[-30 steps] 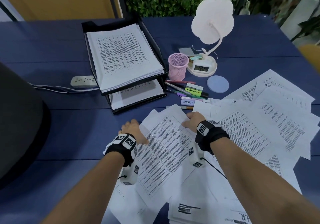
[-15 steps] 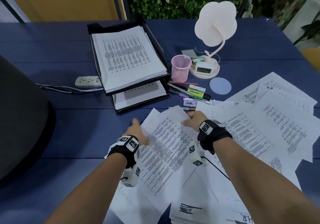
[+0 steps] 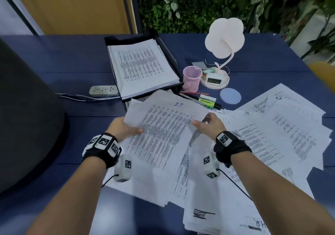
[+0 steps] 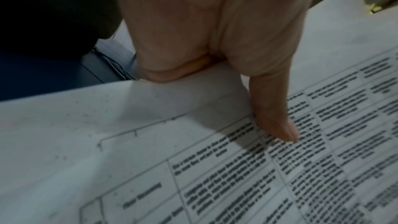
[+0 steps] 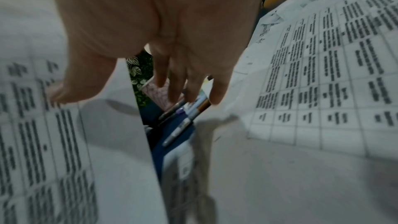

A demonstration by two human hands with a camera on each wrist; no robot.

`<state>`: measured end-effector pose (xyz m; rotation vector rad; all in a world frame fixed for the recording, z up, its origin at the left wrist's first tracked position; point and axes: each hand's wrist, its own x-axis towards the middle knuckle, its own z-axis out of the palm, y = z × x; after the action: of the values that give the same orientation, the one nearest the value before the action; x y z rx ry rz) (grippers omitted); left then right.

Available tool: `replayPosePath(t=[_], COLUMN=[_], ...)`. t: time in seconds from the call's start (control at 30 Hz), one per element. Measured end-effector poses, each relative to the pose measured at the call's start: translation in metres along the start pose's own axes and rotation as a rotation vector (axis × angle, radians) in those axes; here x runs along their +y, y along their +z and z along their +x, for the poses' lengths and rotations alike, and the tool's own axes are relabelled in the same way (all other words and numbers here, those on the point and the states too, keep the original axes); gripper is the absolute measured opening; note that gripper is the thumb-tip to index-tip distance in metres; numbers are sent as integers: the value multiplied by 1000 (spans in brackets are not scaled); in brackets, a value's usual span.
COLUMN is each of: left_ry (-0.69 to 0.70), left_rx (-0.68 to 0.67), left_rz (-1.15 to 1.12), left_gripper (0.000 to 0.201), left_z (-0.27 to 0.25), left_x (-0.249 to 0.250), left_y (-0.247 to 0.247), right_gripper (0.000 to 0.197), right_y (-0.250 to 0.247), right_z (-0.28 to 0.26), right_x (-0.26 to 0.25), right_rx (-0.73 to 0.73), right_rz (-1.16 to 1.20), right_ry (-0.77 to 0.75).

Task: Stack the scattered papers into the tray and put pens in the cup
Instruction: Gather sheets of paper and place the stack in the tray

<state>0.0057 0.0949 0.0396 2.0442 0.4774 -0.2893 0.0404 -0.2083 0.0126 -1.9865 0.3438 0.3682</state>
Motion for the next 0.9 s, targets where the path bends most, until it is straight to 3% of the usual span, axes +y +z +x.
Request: replayPosePath(t=[0.07, 0.13, 0.2, 0.3, 0.4, 0.47, 0.53, 0.63, 0.77, 0.9], left_ry=[50, 89, 133, 241, 327, 388, 444, 438, 331, 238], left_rx=[-11, -9, -29, -25, 186, 317, 361, 351, 348, 150], left_rz=[-122, -260, -397, -475, -491, -505, -534, -541, -497, -428], left_gripper=[40, 40, 46, 57, 52, 43, 33, 38, 40, 45], left_z=[-7, -14, -19, -26, -34, -41, -47, -46, -36, -30], left_x=[3, 7, 12, 20, 33, 44, 52, 44, 17, -1], left_y=[-10, -16, -19, -19, -20, -23, -27, -31, -32, -30], right_gripper=[90, 50, 27, 30, 31, 30, 27, 31, 38, 37], right_y=[8, 18, 28, 41, 50, 56, 61, 71, 78, 79], right_z=[-5, -18, -29, -39, -49, -57, -64, -65, -63, -61], right_x=[-6, -19, -36, -60, -83, -97, -110, -111, -97, -92], right_rx=[-89, -203, -255, -119, 73, 124, 154, 147, 170, 138], right_rz=[113, 217, 244, 276, 338, 370, 408, 398, 391, 382], right_ry=[-27, -38, -85, -221, -361, -439, -503, -515, -433, -367])
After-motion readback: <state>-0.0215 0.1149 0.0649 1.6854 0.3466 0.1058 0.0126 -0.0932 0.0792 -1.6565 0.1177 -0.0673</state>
